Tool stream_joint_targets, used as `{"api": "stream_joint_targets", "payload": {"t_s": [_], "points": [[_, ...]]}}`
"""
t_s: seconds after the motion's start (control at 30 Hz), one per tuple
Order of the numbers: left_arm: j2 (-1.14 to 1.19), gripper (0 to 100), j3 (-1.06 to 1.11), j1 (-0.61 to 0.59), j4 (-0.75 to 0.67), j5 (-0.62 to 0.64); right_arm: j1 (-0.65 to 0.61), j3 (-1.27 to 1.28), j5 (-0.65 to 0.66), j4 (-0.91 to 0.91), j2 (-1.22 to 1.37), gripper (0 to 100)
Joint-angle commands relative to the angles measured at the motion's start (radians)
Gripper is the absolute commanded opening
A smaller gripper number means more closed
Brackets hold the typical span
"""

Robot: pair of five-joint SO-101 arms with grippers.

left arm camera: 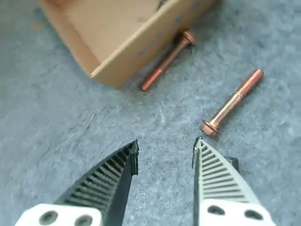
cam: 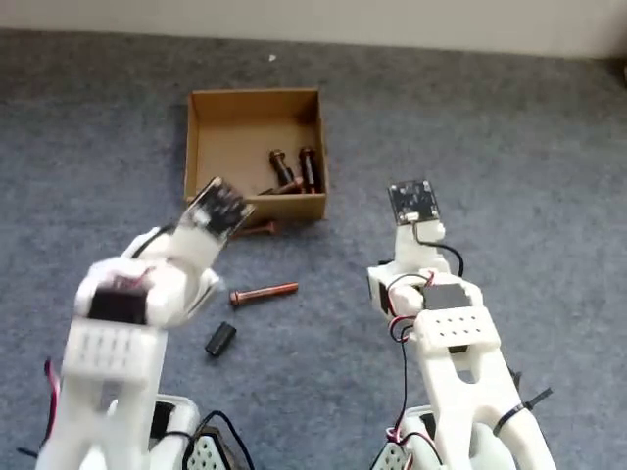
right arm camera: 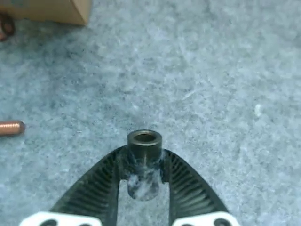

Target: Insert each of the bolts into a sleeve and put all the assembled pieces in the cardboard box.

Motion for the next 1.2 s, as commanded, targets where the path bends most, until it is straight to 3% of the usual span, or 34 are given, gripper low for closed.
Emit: {"api": "stream_joint_targets", "payload": {"t_s": [0.0,0.23,0.47,0.77,1.17], "points": [[0.277,20,-0.191,0.058,-0.003,-0.063,0.012,-0.010,-0.009,-0.027,-0.033,0.5],[0.690,20,-0.483,0.120,-0.003,-0.166,0.012,-0.008,-0.009,-0.027,-0.033,0.5],[0.978,20,-0.719,0.124,0.000,-0.187,0.012,-0.008,-0.009,-0.027,-0.033,0.5],[1.233,19,-0.905,0.124,-0.002,-0.261,0.012,-0.008,-0.005,-0.027,-0.031,0.5],[1.458,19,-1.063,0.147,-0.002,-0.259,0.012,-0.008,-0.003,-0.027,-0.031,0.5]]}}
